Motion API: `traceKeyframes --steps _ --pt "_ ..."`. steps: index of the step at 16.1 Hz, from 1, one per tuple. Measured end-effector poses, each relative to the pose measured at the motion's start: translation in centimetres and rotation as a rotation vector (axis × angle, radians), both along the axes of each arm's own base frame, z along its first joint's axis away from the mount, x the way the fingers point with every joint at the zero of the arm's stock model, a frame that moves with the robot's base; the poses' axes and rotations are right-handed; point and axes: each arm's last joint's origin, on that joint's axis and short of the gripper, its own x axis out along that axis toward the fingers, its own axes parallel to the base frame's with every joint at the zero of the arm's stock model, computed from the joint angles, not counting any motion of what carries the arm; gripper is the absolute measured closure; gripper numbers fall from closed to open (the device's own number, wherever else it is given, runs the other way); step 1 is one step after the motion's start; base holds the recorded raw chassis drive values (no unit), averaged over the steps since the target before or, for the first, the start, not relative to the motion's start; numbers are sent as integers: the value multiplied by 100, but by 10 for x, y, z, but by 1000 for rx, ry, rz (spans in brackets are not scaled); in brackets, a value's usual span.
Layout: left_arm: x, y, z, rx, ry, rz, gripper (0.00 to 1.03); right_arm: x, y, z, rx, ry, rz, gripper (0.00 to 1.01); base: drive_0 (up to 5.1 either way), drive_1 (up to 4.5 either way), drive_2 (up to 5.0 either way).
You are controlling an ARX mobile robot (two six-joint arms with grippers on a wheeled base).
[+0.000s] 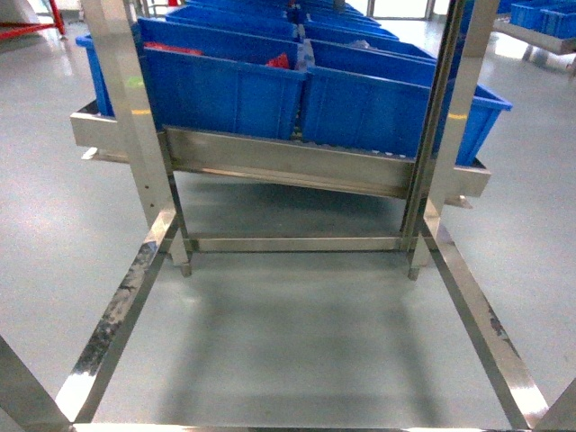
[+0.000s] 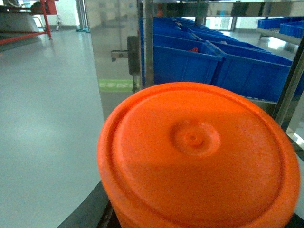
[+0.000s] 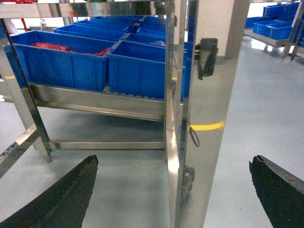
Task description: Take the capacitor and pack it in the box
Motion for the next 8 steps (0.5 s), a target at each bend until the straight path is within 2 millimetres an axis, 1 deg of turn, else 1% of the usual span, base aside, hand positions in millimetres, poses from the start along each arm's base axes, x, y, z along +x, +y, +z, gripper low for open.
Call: traceKeyframes --steps 1,8 --pt "0 0 0 0 0 0 59 0 0 0 0 0 0 3 0 0 0" --pt "0 0 0 0 -1 1 59 0 0 0 0 3 0 3 -491 254 254"
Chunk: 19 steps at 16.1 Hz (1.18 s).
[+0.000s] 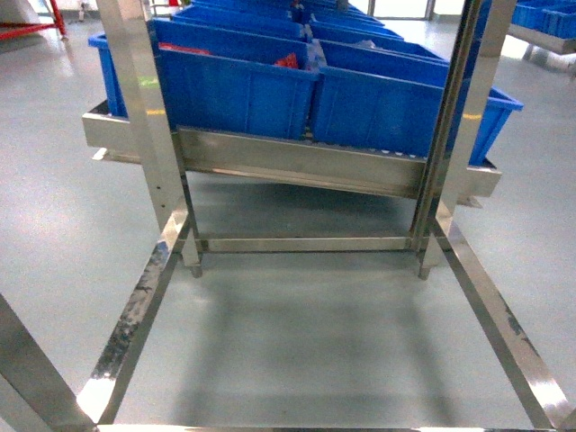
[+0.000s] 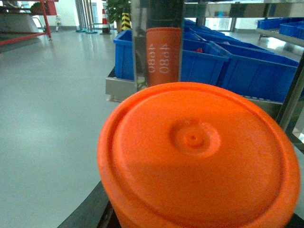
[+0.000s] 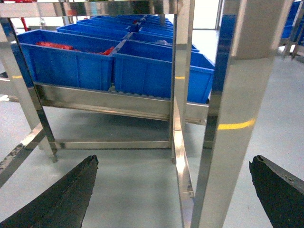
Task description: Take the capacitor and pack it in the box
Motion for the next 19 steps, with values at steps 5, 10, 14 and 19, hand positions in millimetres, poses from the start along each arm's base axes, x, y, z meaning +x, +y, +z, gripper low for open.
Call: traceKeyframes --steps 5,10,14,19 --pt "0 0 0 0 -1 0 59 0 0 0 0 -3 1 3 -494 251 251" --pt "0 0 0 0 -2 4 59 0 0 1 0 -5 1 3 -489 253 253" --pt "0 0 0 0 -2 2 59 0 0 0 0 -3 1 3 -495 246 246" --pt "0 0 0 0 -1 2 59 0 0 0 0 1 1 3 -483 324 169"
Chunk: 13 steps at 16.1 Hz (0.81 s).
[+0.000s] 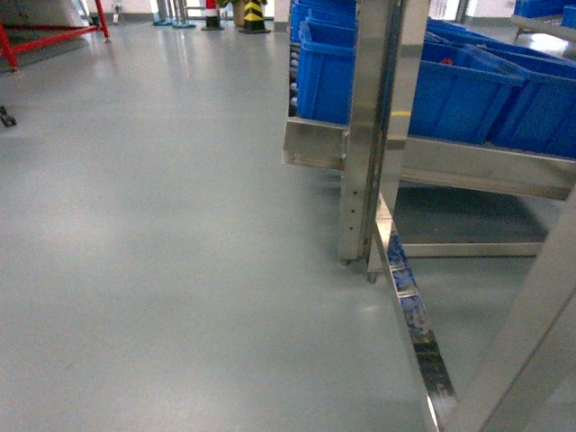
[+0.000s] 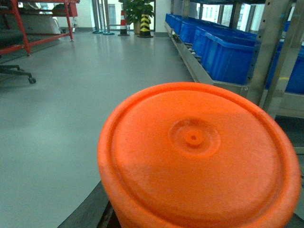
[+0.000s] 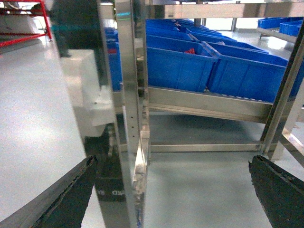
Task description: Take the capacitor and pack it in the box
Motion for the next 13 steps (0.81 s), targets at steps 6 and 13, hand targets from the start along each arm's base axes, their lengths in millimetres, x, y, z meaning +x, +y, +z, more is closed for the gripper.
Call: traceKeyframes --steps 6,13 --pt "0 0 0 0 -2 0 59 0 0 0 0 0 0 3 -485 339 145" --pt "0 0 0 0 -1 1 59 0 0 0 0 -2 0 3 -489 336 140"
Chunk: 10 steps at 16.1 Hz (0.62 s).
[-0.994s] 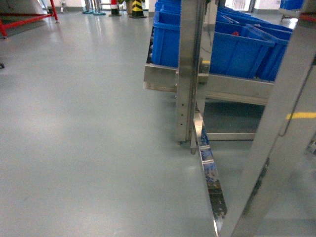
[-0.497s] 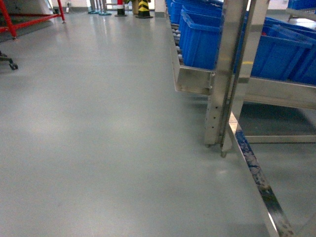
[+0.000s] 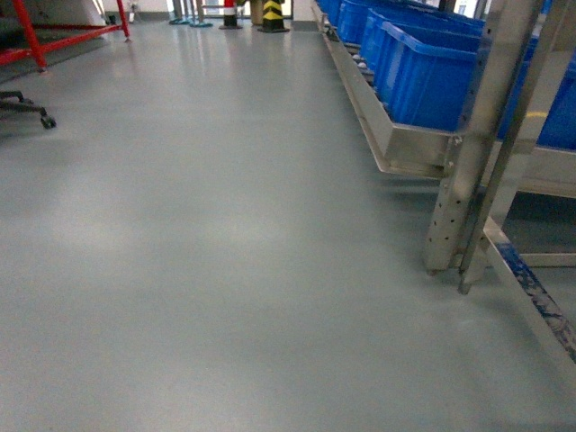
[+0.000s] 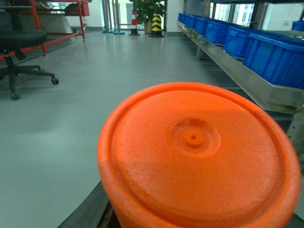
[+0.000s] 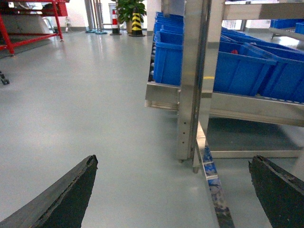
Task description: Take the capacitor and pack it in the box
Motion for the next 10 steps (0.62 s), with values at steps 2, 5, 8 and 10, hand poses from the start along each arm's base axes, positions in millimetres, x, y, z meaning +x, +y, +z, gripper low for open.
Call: traceKeyframes --steps 2,5,8,10 --pt "0 0 0 0 -1 -2 59 0 0 0 0 1 0 3 -501 325 128" --pt "0 0 0 0 2 -1 59 0 0 0 0 -3 0 3 -487 339 142" --pt "0 0 0 0 2 -1 59 0 0 0 0 1 0 3 -498 328 131" --pt "0 0 0 0 0 2 59 0 0 0 0 0 0 3 -496 245 245"
